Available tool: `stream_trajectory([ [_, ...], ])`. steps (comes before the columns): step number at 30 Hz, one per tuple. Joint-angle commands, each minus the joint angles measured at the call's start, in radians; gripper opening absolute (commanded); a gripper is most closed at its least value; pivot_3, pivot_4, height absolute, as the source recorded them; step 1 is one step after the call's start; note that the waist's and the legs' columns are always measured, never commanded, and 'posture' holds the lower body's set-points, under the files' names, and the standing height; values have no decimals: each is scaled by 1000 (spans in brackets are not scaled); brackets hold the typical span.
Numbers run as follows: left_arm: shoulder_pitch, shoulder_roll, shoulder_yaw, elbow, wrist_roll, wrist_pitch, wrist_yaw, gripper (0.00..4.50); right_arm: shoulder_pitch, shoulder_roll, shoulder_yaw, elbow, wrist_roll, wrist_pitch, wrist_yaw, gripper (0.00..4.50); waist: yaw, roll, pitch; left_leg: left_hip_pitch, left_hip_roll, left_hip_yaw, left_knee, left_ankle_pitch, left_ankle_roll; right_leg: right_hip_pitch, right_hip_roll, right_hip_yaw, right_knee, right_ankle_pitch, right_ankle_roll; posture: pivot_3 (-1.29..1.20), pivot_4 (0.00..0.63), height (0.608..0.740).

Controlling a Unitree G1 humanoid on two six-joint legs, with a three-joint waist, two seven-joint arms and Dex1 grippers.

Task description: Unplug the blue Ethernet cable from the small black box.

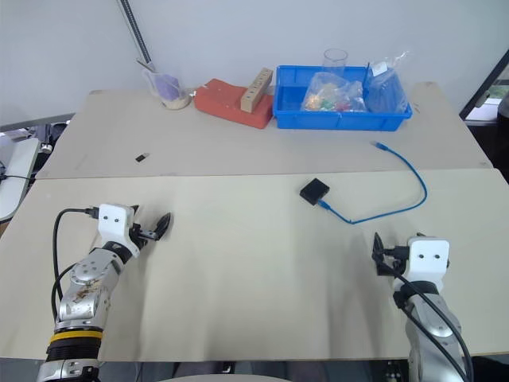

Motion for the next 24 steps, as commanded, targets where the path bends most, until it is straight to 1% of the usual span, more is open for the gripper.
stream_trajectory([
  [1, 10, 5, 0, -24, -7, 2, -6, 4458, -4, -10, -14, -37, 5, 0, 5, 4500, 0, 0, 0, 0, 0, 0, 0, 0, 0, 0, 0, 0, 0, 0, 0, 0, 150, 740],
  [3, 11, 11, -3, -42, -27, 5, -36, 4458, -1, -33, -11, -60, 13, 13, 34, 4500, 0, 0, 0, 0, 0, 0, 0, 0, 0, 0, 0, 0, 0, 0, 0, 0, 150, 740],
  [6, 5, 56, -29, -137, -123, 60, -192, 4458, -10, -107, -7, -100, 77, 61, 143, 4500, -1, 0, 0, -1, 0, 0, 0, 0, 0, 0, 0, 0, 0, 0, 0, 0, 150, 740],
  [7, -2, 88, -50, -180, -157, 91, -261, 4458, -18, -150, 0, -112, 113, 95, 200, 4500, -1, -1, 0, -1, 0, 0, 0, 0, 0, 0, 0, 0, 0, 0, 0, 0, 150, 740],
  [10, -61, 221, -153, -316, -245, 181, -510, 4458, -92, -327, 45, -104, 239, 226, 423, 4500, -5, -1, 1, -1, 0, 0, 0, 0, 0, 0, 1, 0, -1, 0, 0, 0, 150, 740],
  [13, -132, 287, -224, -339, -258, 183, -637, 4458, -197, -420, 100, -31, 292, 295, 537, 4500, -5, -1, 1, 2, 0, 0, 0, 0, 0, 4, 2, 0, -4, 0, 0, 0, 150, 740],
  [15, -189, 300, -257, -322, -253, 169, -698, 4458, -288, -444, 152, 47, 281, 304, 581, 4500, -6, -1, 1, 7, 1, 0, -1, -1, 1, 9, 3, 0, -6, 0, 0, 0, 150, 740],
  [18, -287, 285, -281, -299, -266, 165, -749, 4458, -440, -457, 244, 201, 234, 297, 639, 4500, -10, -4, 3, 7, 1, 0, -2, -1, 2, 11, 3, 0, -8, 0, 0, 0, 150, 740],
  [21, -331, 281, -293, -308, -278, 171, -778, 4458, -532, -452, 300, 317, 190, 273, 669, 4500, -9, -3, 3, 6, 1, -1, -1, -1, 2, 10, 3, 0, -8, 0, 0, 0, 150, 740],
  [24, -372, 278, -291, -354, -326, 222, -790, 4458, -640, -429, 354, 450, 147, 252, 693, 4500, -9, -4, 3, 5, 1, -1, 0, -1, 2, 10, 3, 0, -8, 0, 0, 0, 150, 740],
])
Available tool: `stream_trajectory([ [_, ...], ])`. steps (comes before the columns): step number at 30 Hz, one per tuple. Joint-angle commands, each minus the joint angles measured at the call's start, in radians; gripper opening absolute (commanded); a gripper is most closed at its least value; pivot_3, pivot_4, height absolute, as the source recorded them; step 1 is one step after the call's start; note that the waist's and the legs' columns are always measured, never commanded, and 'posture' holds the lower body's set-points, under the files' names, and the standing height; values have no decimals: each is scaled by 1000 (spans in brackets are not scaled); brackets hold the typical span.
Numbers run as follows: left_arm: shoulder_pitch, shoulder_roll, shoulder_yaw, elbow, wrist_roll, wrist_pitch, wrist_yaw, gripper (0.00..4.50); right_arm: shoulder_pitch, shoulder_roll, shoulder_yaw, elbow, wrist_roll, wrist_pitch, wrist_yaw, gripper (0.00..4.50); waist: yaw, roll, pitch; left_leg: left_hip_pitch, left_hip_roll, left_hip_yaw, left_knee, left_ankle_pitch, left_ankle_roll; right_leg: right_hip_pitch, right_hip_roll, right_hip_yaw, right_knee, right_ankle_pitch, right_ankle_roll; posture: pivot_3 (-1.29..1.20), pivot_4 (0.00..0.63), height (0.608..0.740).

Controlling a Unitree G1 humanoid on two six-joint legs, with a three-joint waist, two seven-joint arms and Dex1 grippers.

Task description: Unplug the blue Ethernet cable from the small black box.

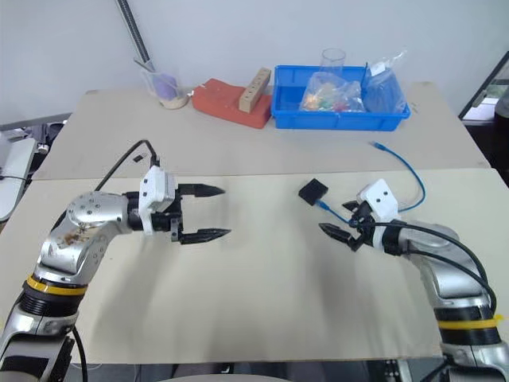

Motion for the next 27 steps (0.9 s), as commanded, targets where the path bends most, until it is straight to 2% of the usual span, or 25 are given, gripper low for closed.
stream_trajectory([
  [1, -38, 9, 5, -82, -54, 33, -28, 4458, -99, 20, 35, 115, -40, -34, 32, 4500, 0, 0, 0, 0, 0, 0, 1, 0, 0, 0, 0, 0, 0, 0, 0, 0, 150, 740],
  [7, -30, 31, -5, -144, -55, 52, -43, 4458, -236, 73, 80, 312, -106, -76, 57, 4500, -6, 0, 0, 0, 0, 0, 1, 0, 0, 0, 0, 0, 2, 0, 0, 0, 150, 740],
  [10, -16, 39, 0, -157, -49, 56, -37, 4500, -257, 79, 87, 340, -112, -72, 89, 3676, -6, 0, 0, 0, 0, 0, 1, 0, 0, 0, 0, 0, 2, 0, 0, 0, 150, 740],
  [20, 15, 48, -2, -176, -47, 64, -26, 4500, -288, 126, 95, 380, -145, -123, 109, 220, -18, 0, 0, 0, 1, -1, 1, 0, 0, 0, 1, 0, 2, 0, 0, 0, 150, 740],
  [21, 20, 45, -3, -178, -50, 71, -20, 4500, -286, 126, 87, 379, -145, -135, 107, 14, -18, 0, 0, 0, 1, -1, 1, 0, 0, 0, 1, 0, 2, 0, 0, 0, 150, 740],
  [22, 26, 35, 2, -183, -68, 95, -5, 4500, -280, 118, 85, 367, -154, -163, 108, 9, -18, 0, 0, 0, 1, -1, 1, 0, 0, 0, 1, 0, 2, 0, 0, 0, 150, 740],
  [27, -4, -27, 101, -151, -285, 370, 128, 4500, -226, 41, 94, 238, -271, -567, 97, 9, -16, 1, 0, -1, 1, -1, 2, 0, 0, -1, 0, 0, 2, 0, 0, 0, 150, 740],
])
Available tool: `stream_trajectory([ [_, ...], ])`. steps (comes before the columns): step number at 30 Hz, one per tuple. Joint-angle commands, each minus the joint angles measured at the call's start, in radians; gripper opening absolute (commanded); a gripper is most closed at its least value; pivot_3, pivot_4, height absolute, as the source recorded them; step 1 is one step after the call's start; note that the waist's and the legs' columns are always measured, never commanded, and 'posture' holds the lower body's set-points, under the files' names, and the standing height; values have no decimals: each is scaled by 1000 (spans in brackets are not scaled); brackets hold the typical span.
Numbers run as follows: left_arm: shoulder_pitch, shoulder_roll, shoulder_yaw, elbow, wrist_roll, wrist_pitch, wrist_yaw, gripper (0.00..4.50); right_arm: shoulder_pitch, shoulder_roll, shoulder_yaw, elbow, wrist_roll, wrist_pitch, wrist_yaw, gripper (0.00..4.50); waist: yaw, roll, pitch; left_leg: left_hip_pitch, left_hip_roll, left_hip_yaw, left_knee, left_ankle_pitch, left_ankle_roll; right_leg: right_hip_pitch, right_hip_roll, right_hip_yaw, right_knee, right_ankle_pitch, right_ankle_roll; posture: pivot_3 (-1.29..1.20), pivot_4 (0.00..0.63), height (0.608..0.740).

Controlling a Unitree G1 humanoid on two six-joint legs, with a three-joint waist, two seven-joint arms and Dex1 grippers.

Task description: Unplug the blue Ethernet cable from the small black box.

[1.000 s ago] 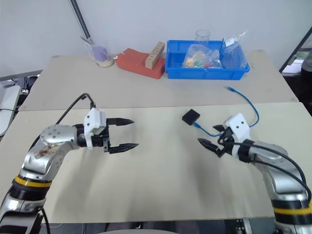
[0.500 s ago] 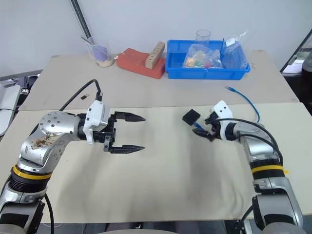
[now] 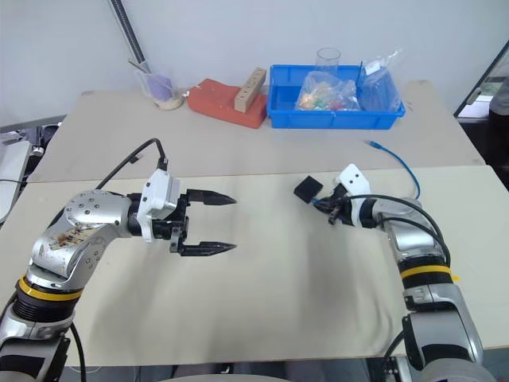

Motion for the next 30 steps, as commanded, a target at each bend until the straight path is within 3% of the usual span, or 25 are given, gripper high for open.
stream_trajectory([
  [1, -37, -12, 94, 23, -158, 173, 73, 4500, 17, -79, -4, -137, -91, -336, 1, 9, -2, 0, 0, 0, 0, 0, 0, 0, 0, 0, 0, 0, 0, 0, 0, 0, 150, 740],
  [5, -101, -50, 134, 144, -240, 280, 109, 4500, 30, -129, 8, -223, -191, -650, -46, 9, -3, 0, 0, 0, 0, 0, 0, 0, 0, 0, 0, 0, 1, 0, 1, 0, 150, 740],
  [9, -175, -101, 101, 260, -201, 261, 106, 4500, 24, -113, 27, -261, -322, -866, -153, 9, -4, 0, 0, 1, 0, 0, 0, 0, 0, 0, 0, 0, 1, 0, 0, 0, 150, 740],
  [21, -255, -192, 5, 408, -66, 140, 28, 4500, -18, -59, 64, -326, -452, -905, -284, 9, -2, 0, 0, 1, -1, 0, 0, 1, -2, 0, 0, 0, 1, 0, 0, 0, 150, 740],
  [25, -257, -205, 20, 418, -61, 127, 18, 3228, -23, -66, 69, -321, -449, -918, -294, 9, -3, 0, 0, 1, -1, 0, 0, 1, -2, 0, 0, 0, 1, 0, 0, 0, 150, 740],
  [30, -257, -213, 19, 418, -57, 125, 8, 584, -40, -63, 83, -317, -438, -927, -283, 9, -4, 0, 0, 1, -1, 0, 0, 1, -2, 0, 0, 0, 1, 0, 0, 0, 150, 740],
])
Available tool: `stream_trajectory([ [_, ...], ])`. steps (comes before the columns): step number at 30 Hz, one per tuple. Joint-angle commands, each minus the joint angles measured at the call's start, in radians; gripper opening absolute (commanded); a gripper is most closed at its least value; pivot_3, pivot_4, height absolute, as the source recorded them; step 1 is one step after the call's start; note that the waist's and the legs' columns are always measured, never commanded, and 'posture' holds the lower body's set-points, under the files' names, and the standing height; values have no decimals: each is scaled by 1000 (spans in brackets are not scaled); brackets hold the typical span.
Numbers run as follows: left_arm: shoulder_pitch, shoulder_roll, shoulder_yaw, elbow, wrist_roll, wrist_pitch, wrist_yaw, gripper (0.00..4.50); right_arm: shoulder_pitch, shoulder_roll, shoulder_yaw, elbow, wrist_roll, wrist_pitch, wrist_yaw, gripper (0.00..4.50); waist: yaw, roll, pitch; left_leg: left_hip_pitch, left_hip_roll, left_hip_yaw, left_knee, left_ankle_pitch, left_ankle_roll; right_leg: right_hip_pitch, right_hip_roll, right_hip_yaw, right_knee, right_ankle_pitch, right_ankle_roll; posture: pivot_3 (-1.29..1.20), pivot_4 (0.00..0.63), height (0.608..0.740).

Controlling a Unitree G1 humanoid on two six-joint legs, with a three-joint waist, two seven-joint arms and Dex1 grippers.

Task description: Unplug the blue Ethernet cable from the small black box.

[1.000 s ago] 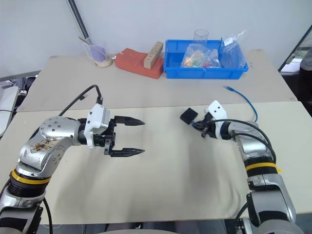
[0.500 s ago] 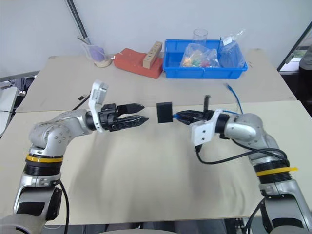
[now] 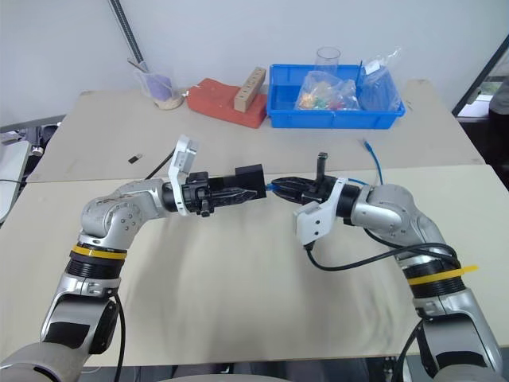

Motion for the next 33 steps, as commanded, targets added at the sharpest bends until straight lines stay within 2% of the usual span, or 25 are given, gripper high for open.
stream_trajectory([
  [1, -24, -5, 11, -15, 1, -20, -14, 553, -40, -2, 2, -26, 37, -19, -1, 9, 0, 0, 0, 0, 0, 0, 0, 0, 0, 0, 0, 0, 0, 0, 0, 0, 150, 740],
  [3, -24, -6, 10, -13, 12, -32, -11, 567, -42, -9, 17, -30, 80, 10, 46, 9, 0, 0, 0, 0, 0, 0, 0, 0, 0, 0, 0, 0, 0, 0, 0, 0, 150, 740],
  [5, -25, -4, 10, -11, 20, -40, -13, 567, -35, -17, 31, -40, 164, 75, 123, 1024, 1, 0, 0, 0, 0, 0, 0, 0, 0, 0, 0, 0, 0, 0, 0, 0, 150, 740],
  [9, -19, 21, -12, -17, 51, -75, -66, 567, -42, -36, 40, -103, 358, 332, 301, 2362, 0, 0, 0, 0, 0, 0, 0, 0, 0, 0, 0, 0, 0, 0, 0, 0, 150, 740],
  [11, -16, 36, -27, -13, 79, -122, -108, 567, -60, -55, 22, -167, 518, 616, 395, 2981, 1, 0, 0, 0, 0, 0, 0, 0, 0, 1, 0, 0, 0, 0, 0, 0, 150, 740],
  [15, -7, 72, -55, -29, 106, -177, -199, 567, -155, -94, -21, -208, 796, 1166, 498, 2981, 2, 0, 0, 0, 0, -1, 0, 0, 0, 1, 0, 0, 0, 0, 0, 0, 150, 740],
  [20, -5, 81, -78, -26, 145, -251, -250, 567, -238, -109, -2, -167, 877, 1438, 566, 2981, 6, 0, 0, 0, 0, -2, 0, 0, 1, 1, 0, -1, -1, 0, 0, 0, 150, 740],
  [25, -10, 74, -78, -37, 152, -262, -258, 567, -274, -91, 17, -183, 913, 1556, 611, 2981, 7, 0, 0, -2, 0, -2, 1, 0, 1, -1, 0, -1, -1, 0, 0, 0, 150, 740],
  [33, -6, 72, -72, -53, 148, -254, -254, 567, -276, -38, 52, -182, 872, 1540, 605, 2981, 5, 0, 0, -4, 0, -2, 1, 0, 1, -3, 0, -2, 0, 0, 0, 0, 150, 740],
])
